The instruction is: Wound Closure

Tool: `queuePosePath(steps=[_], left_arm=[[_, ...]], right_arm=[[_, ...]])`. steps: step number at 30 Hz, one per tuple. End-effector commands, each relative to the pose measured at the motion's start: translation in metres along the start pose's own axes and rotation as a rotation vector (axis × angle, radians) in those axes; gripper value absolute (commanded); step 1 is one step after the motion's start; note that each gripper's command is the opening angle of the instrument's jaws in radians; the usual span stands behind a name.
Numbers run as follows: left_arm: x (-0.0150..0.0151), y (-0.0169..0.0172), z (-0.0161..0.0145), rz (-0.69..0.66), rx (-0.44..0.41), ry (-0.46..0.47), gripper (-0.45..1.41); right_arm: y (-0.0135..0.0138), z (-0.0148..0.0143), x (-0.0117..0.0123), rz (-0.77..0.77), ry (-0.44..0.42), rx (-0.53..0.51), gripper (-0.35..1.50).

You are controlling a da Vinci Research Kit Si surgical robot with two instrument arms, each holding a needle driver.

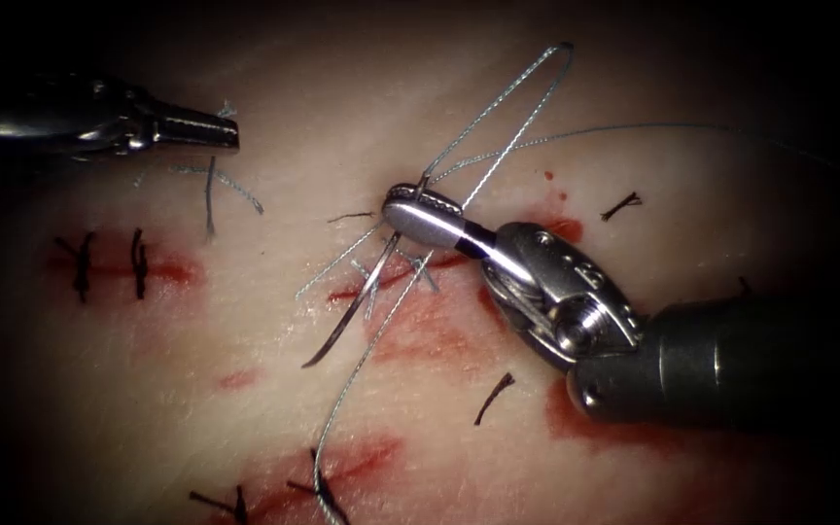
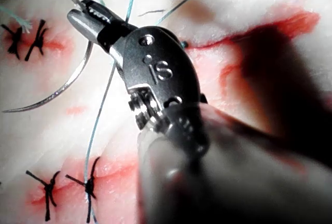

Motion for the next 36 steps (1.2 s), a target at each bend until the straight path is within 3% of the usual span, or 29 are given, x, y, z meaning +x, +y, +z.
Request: queuePosePath(steps=[1,2,5,6,14,18,20,22,28,36], left_arm=[[-0.0006,0.0000,0.0004,-0.050,-0.004,-0.025,0.59],[-0.0008,-0.0001,0.0004,-0.063,-0.005,-0.038,0.79],[-0.0009,-0.0006,0.0008,-0.072,0.000,-0.044,1.04],[-0.0008,-0.0008,0.0011,-0.073,0.018,-0.042,1.21],[-0.0020,-0.0007,0.0025,-0.061,0.035,-0.035,1.28],[-0.0050,-0.0010,0.0037,0.102,0.059,-0.155,1.25],[-0.0071,-0.0013,0.0049,0.145,0.082,-0.239,1.35],[-0.0086,-0.0021,0.0058,0.161,0.078,-0.278,1.33],[-0.0139,-0.0037,0.0088,0.260,0.017,-0.280,1.35],[-0.0133,-0.0038,0.0095,0.258,-0.050,-0.255,1.35]], right_arm=[[-0.0001,0.0007,-0.0002,0.004,0.001,0.000,-0.35],[-0.0001,0.0007,-0.0001,0.004,0.002,0.000,-0.35],[-0.0001,0.0007,-0.0002,0.003,0.001,0.000,-0.35],[-0.0001,0.0007,-0.0002,0.003,0.001,0.000,-0.35],[0.0001,0.0006,0.0002,0.005,0.004,-0.005,-0.35],[0.0003,0.0005,0.0003,0.006,0.007,-0.010,-0.35],[0.0003,0.0005,0.0003,0.006,0.007,-0.009,-0.35],[0.0003,0.0005,0.0003,0.006,0.007,-0.009,-0.35],[0.0002,0.0003,0.0003,0.006,0.006,-0.007,-0.35],[0.0001,0.0003,0.0003,0.006,0.006,-0.007,-0.35]])
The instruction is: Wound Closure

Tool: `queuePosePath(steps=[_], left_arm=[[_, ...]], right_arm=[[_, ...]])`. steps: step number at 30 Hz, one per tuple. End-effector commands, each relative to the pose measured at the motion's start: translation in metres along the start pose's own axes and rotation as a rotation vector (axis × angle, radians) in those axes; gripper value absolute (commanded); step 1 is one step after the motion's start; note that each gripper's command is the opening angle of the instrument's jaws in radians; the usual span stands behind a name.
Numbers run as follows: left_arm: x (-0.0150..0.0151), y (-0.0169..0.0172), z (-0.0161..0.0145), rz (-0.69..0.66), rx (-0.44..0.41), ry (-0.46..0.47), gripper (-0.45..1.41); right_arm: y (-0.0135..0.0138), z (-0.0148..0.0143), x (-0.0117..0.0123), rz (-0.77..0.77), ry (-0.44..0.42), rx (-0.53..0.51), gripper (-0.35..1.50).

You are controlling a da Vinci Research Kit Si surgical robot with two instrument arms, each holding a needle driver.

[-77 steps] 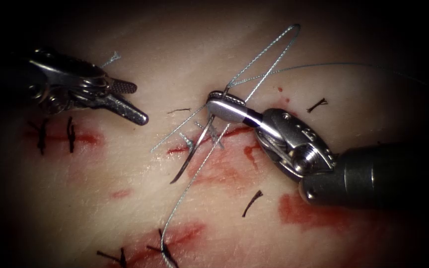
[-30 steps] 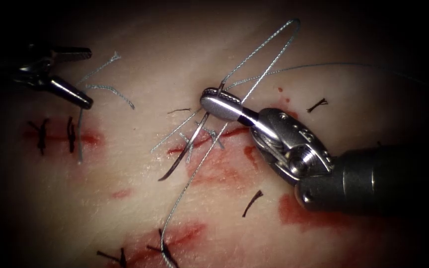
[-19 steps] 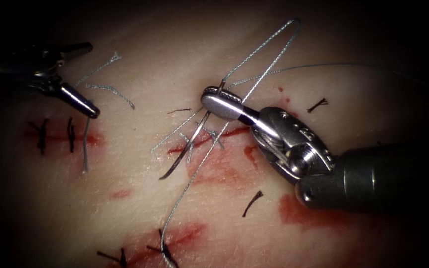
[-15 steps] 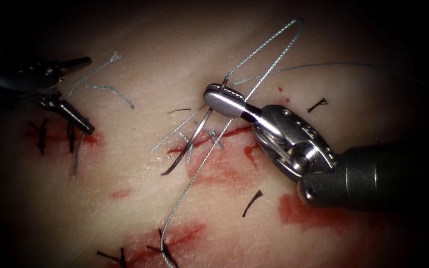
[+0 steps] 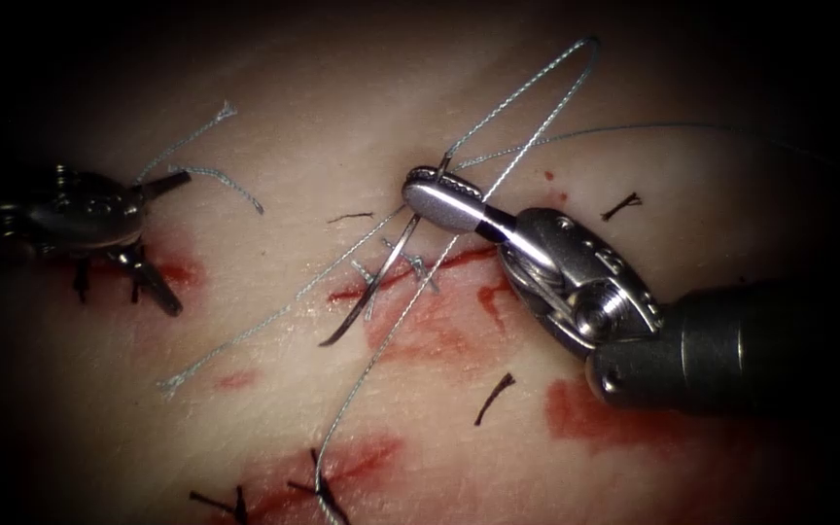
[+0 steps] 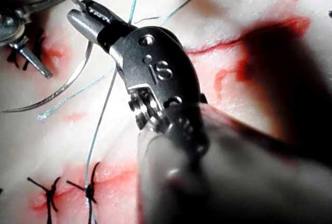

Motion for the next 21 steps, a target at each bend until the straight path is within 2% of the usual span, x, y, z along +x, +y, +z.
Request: queuePosePath(steps=[1,3,5,7,8,10,14,16,18,21], left_arm=[[0.0006,-0.0002,0.0002,-0.049,-0.003,0.008,1.38],[0.0021,-0.0011,-0.0009,-0.182,0.013,0.023,1.35],[0.0039,-0.0021,-0.0020,-0.254,0.049,0.050,1.18],[0.0054,-0.0027,-0.0028,-0.291,0.071,0.088,1.18],[0.0062,-0.0029,-0.0032,-0.302,0.069,0.120,1.18],[0.0072,-0.0030,-0.0038,-0.318,0.064,0.181,1.09],[0.0089,-0.0029,-0.0039,-0.343,0.054,0.310,1.06],[0.0094,-0.0026,-0.0035,-0.344,0.030,0.351,1.13],[0.0101,-0.0023,-0.0029,-0.351,0.016,0.399,1.38],[0.0106,-0.0023,-0.0025,-0.346,-0.014,0.426,1.40]], right_arm=[[0.0000,0.0006,-0.0006,0.000,0.001,0.001,-0.35],[0.0002,0.0006,-0.0003,-0.010,0.003,-0.003,-0.35],[0.0007,0.0006,0.0001,-0.050,0.014,-0.024,-0.35],[0.0014,0.0006,0.0004,-0.133,0.035,-0.069,-0.35],[0.0020,0.0004,0.0006,-0.265,0.033,-0.080,-0.35],[0.0028,-0.0001,0.0008,-0.409,0.030,-0.098,-0.35],[0.0045,-0.0005,0.0018,-0.468,0.044,-0.148,-0.35],[0.0053,-0.0004,0.0025,-0.466,0.028,-0.108,-0.35],[0.0069,-0.0008,0.0035,-0.461,0.051,-0.065,-0.35],[0.0090,-0.0021,0.0046,-0.457,0.047,-0.045,-0.35]])
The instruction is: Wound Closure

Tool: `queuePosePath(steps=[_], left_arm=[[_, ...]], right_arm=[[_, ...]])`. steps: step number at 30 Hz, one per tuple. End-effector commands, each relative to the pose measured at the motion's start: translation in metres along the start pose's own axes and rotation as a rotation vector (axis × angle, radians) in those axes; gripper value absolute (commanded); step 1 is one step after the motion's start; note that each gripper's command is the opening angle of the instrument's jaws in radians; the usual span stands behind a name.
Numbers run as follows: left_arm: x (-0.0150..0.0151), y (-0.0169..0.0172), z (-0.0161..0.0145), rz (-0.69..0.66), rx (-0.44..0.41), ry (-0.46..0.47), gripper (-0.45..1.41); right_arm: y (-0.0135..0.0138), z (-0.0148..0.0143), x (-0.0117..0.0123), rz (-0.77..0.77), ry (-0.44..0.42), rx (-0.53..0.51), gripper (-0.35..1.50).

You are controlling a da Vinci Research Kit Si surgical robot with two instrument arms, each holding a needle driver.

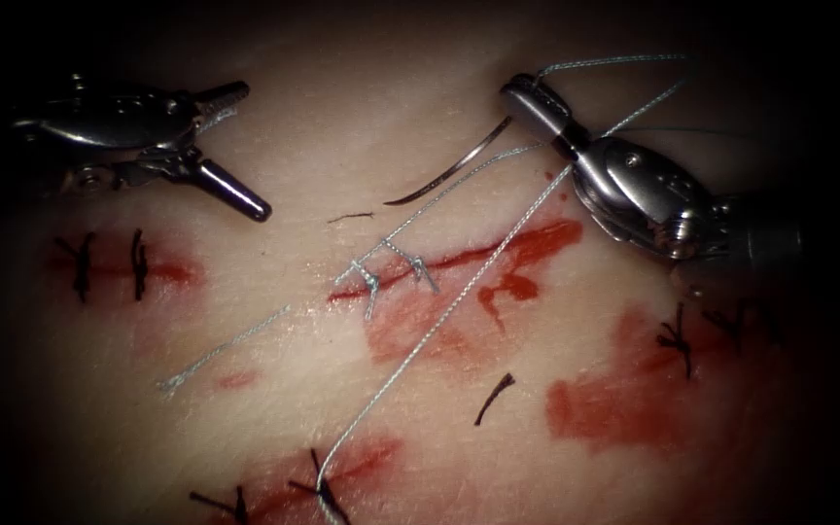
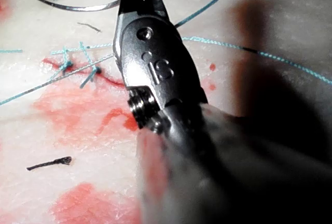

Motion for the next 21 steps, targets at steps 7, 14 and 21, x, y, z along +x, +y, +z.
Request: queuePosePath(steps=[7,14,21], left_arm=[[-0.0001,-0.0003,0.0008,0.031,-0.008,0.005,1.40],[-0.0002,-0.0004,0.0006,0.032,-0.010,0.004,1.40],[-0.0002,-0.0004,0.0010,0.033,-0.009,0.005,1.26]], right_arm=[[0.0078,-0.0043,0.0005,0.116,-0.032,0.236,-0.35],[0.0160,-0.0099,0.0038,0.220,-0.038,0.221,-0.35],[0.0211,-0.0130,0.0071,0.312,-0.036,0.130,-0.35]])
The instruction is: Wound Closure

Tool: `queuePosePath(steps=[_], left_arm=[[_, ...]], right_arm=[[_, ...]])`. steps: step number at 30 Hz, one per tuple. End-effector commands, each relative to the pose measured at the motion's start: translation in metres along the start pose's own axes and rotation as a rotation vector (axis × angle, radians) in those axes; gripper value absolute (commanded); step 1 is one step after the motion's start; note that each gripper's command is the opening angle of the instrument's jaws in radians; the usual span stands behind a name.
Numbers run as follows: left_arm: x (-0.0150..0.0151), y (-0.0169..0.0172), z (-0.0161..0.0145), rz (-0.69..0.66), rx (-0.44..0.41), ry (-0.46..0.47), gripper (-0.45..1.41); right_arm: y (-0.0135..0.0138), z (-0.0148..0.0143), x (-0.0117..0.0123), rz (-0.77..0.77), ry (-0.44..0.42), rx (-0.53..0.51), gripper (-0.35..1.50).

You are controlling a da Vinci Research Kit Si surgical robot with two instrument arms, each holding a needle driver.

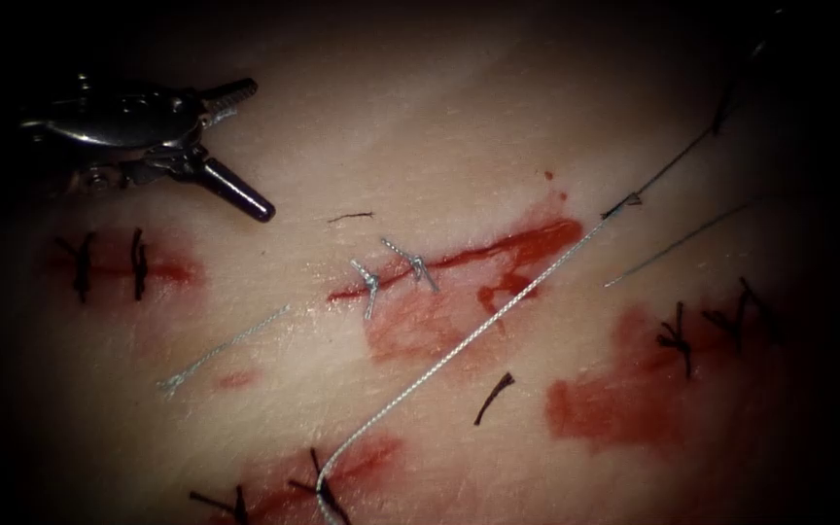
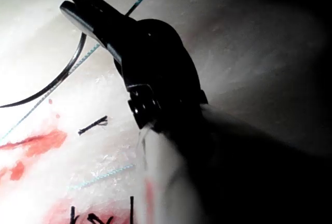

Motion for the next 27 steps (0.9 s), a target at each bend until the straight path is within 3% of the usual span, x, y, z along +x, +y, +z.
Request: queuePosePath(steps=[1,5,8,10,15,19,22,27], left_arm=[[-0.0002,-0.0001,0.0009,0.000,-0.003,0.000,1.26],[-0.0003,0.0000,0.0014,0.001,-0.010,-0.001,1.23],[-0.0004,0.0002,0.0020,0.003,-0.016,-0.001,1.23],[-0.0006,0.0003,0.0024,0.007,-0.023,-0.002,1.23],[-0.0017,0.0010,0.0043,0.037,-0.051,-0.006,1.15],[-0.0026,0.0015,0.0067,0.116,-0.067,-0.008,1.06],[-0.0031,0.0018,0.0077,0.135,-0.087,-0.012,0.84],[-0.0032,0.0017,0.0089,0.145,-0.081,-0.012,0.78]], right_arm=[[0.0002,0.0010,-0.0005,-0.016,0.005,-0.005,-0.35],[-0.0008,0.0031,-0.0018,-0.109,0.011,-0.025,-0.35],[-0.0025,0.0056,-0.0034,-0.266,0.006,-0.017,-0.35],[-0.0038,0.0072,-0.0042,-0.244,0.008,-0.024,-0.35],[-0.0069,0.0111,-0.0062,-0.261,0.154,-0.280,-0.35],[-0.0074,0.0119,-0.0086,-0.363,0.146,-0.081,-0.35],[-0.0075,0.0123,-0.0101,-0.373,0.147,-0.091,-0.35],[-0.0084,0.0131,-0.0116,-0.378,0.160,-0.149,-0.35]])
